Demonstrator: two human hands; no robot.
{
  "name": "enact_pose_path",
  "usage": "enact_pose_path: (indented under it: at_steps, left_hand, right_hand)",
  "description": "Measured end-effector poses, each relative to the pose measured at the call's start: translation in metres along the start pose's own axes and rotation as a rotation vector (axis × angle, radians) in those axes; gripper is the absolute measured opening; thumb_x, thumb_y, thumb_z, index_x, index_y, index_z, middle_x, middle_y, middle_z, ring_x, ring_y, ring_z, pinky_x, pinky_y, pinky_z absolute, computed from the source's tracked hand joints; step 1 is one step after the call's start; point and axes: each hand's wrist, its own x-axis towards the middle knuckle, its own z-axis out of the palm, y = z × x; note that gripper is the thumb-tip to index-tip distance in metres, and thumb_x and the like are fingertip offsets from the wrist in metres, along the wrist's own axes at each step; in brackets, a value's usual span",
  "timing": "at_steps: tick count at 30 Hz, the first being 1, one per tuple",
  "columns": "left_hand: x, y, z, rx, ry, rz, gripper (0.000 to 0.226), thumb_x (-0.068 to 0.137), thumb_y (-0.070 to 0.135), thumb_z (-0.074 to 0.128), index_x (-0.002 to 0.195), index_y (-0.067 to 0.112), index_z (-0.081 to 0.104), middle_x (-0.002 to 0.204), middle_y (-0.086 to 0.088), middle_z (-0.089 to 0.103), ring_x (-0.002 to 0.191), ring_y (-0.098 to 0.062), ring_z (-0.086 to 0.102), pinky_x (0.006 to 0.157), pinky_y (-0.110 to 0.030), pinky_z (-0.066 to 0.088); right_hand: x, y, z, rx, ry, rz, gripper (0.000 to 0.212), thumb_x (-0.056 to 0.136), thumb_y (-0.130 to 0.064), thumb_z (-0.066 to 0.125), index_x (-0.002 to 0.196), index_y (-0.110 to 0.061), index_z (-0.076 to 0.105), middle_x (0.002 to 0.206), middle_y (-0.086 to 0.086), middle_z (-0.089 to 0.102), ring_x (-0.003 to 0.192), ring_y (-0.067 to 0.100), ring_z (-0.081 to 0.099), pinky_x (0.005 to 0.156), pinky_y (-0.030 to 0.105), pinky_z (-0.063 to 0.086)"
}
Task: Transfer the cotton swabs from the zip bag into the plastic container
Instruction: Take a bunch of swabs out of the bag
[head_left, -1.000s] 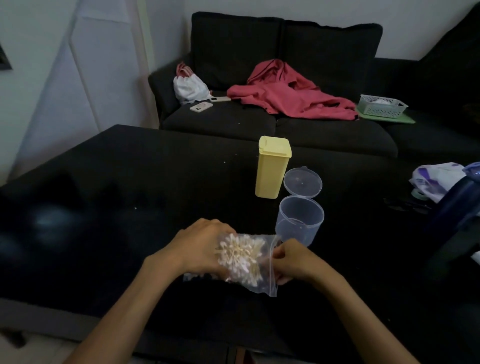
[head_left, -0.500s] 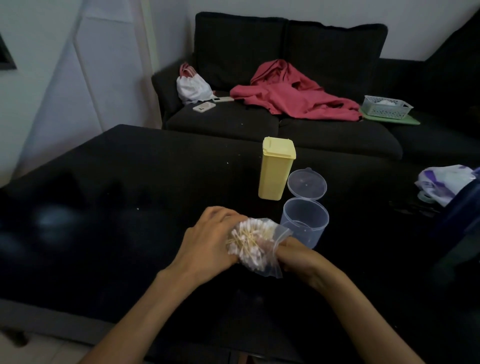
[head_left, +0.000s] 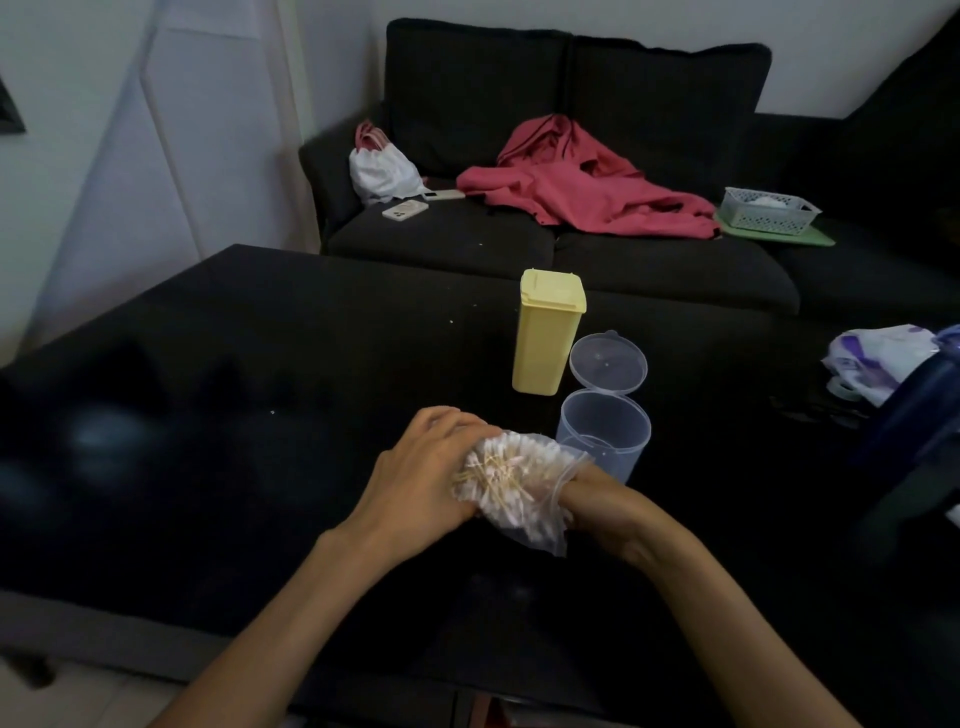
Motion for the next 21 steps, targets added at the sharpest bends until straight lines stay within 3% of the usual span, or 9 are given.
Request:
enact_pose_path:
  at_steps: [4,7,10,11,14,19,21]
  left_hand:
    - [0.001,0.001,-0.002,-0.013,0.009,-0.041,0.058,0.077,0.040,0.071,0.129,0.046,0.046,0.127,0.026,0.043,0.125,0.004,0.026,0.077,-0.024,0.038]
    - [0.002,0.000,-0.002,-0.057,-0.004,-0.102,0.064,0.072,0.038,0.075,0.129,0.043,0.047,0.127,0.024,0.044,0.125,0.001,0.029,0.081,-0.026,0.036]
    - [0.005,-0.001,-0.002,-0.084,-0.029,-0.176,0.071,0.066,0.036,0.080,0.129,0.041,0.048,0.125,0.021,0.047,0.123,-0.004,0.035,0.084,-0.028,0.039]
    - [0.006,-0.002,-0.003,-0.103,-0.044,-0.204,0.072,0.064,0.037,0.081,0.128,0.040,0.049,0.124,0.019,0.048,0.121,-0.005,0.037,0.085,-0.030,0.040]
    - [0.011,-0.006,-0.004,-0.220,-0.120,-0.277,0.071,0.060,0.035,0.084,0.124,0.039,0.053,0.119,0.013,0.052,0.117,-0.010,0.045,0.092,-0.040,0.046]
    - [0.015,-0.010,-0.003,-0.301,-0.204,-0.331,0.072,0.058,0.027,0.084,0.123,0.036,0.055,0.119,0.008,0.054,0.113,-0.013,0.052,0.095,-0.041,0.048]
    - [0.016,-0.009,-0.003,-0.310,-0.212,-0.338,0.072,0.058,0.024,0.084,0.123,0.035,0.055,0.120,0.007,0.055,0.114,-0.013,0.052,0.096,-0.039,0.048]
  right_hand:
    - [0.003,0.002,0.001,-0.209,0.016,0.026,0.028,0.093,-0.006,0.049,0.120,-0.007,0.057,0.108,0.011,0.065,0.106,0.026,0.061,0.093,0.038,0.049]
    - [0.003,0.004,-0.001,-0.163,0.017,0.015,0.032,0.091,-0.001,0.047,0.117,-0.016,0.059,0.102,-0.003,0.065,0.100,0.012,0.061,0.089,0.029,0.051]
    - [0.000,0.002,-0.007,-0.102,0.034,0.042,0.024,0.091,-0.002,0.046,0.101,-0.017,0.062,0.090,-0.006,0.065,0.085,0.009,0.062,0.071,0.018,0.051]
    - [0.000,0.002,-0.010,-0.092,0.040,0.052,0.023,0.092,-0.002,0.046,0.097,-0.016,0.064,0.088,-0.003,0.067,0.081,0.009,0.063,0.068,0.018,0.050]
    - [0.001,0.000,-0.014,-0.012,0.039,0.043,0.022,0.092,-0.002,0.048,0.105,-0.011,0.064,0.098,0.006,0.071,0.086,0.016,0.067,0.078,0.026,0.054]
    - [-0.002,-0.003,-0.016,0.128,-0.051,0.111,0.020,0.090,0.005,0.045,0.084,0.000,0.064,0.080,0.016,0.064,0.071,0.021,0.058,0.066,0.026,0.045]
    - [-0.002,-0.002,-0.013,0.118,-0.060,0.125,0.021,0.089,0.006,0.044,0.099,0.010,0.062,0.094,0.028,0.065,0.081,0.032,0.062,0.074,0.034,0.052]
